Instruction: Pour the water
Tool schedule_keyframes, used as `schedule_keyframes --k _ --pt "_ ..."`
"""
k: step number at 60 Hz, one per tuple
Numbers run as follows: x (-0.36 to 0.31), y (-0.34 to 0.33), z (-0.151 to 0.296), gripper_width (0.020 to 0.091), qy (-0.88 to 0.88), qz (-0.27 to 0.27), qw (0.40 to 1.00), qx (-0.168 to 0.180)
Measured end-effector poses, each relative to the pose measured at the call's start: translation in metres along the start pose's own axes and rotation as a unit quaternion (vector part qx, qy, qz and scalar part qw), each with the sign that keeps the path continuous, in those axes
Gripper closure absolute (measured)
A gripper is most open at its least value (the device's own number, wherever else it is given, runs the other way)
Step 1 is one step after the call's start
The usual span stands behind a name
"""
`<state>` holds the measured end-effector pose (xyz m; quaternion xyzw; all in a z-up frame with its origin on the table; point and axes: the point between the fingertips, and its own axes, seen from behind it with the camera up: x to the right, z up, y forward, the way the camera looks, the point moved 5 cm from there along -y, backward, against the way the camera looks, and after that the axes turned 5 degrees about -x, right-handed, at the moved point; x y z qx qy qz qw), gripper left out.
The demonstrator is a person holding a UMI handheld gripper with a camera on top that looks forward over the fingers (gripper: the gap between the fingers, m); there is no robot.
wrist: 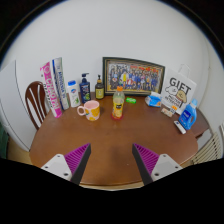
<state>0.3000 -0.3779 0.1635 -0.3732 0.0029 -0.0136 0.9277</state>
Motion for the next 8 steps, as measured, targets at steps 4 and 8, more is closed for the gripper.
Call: schedule_keyframes --k 4,8 --pt "0.0044 -0.0050 -0.0050 0.0252 -0.005 -0.009 1.000 0.002" --pt "0.0096 -0.0084 -0.0078 0.0252 -0.004 -0.007 1.000 0.008"
